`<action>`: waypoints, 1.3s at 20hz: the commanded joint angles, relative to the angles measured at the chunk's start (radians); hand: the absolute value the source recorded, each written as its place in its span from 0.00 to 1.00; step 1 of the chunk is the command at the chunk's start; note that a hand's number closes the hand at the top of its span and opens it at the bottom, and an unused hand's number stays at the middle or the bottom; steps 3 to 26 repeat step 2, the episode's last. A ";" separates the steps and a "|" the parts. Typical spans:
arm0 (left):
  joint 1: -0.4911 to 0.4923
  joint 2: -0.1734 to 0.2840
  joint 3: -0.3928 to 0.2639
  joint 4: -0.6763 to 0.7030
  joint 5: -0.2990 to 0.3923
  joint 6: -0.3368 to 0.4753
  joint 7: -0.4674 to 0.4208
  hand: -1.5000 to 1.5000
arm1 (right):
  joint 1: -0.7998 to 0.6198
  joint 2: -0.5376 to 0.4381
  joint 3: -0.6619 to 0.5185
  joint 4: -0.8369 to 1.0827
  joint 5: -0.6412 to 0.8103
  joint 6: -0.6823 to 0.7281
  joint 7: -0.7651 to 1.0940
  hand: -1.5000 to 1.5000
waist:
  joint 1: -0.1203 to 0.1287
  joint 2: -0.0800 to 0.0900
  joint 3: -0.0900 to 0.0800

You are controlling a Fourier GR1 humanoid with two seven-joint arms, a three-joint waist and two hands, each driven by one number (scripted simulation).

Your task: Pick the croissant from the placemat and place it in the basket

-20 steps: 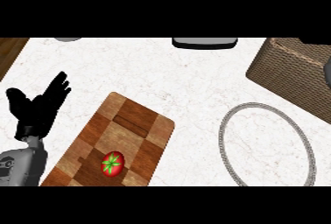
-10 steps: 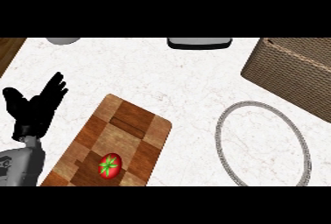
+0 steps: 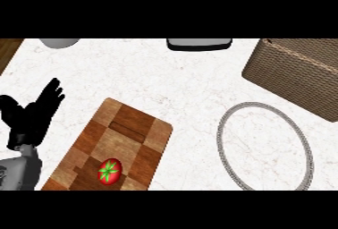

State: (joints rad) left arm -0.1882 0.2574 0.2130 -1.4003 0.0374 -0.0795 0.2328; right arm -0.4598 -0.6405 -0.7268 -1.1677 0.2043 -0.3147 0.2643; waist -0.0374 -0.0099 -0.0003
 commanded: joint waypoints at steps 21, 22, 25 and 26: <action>0.011 -0.004 0.006 0.035 -0.010 0.000 -0.057 0.50 | 0.258 0.003 -0.099 -0.186 -0.144 0.193 -0.017 0.00 | 0.002 0.003 0.000; 0.011 -0.004 0.006 0.035 -0.010 0.000 -0.057 0.50 | 0.258 0.003 -0.099 -0.186 -0.144 0.193 -0.017 0.00 | 0.002 0.003 0.000; 0.011 -0.004 0.006 0.035 -0.010 0.000 -0.057 0.50 | 0.258 0.003 -0.099 -0.186 -0.144 0.193 -0.017 0.00 | 0.002 0.003 0.000; 0.011 -0.004 0.006 0.035 -0.010 0.000 -0.057 0.50 | 0.258 0.003 -0.099 -0.186 -0.144 0.193 -0.017 0.00 | 0.002 0.003 0.000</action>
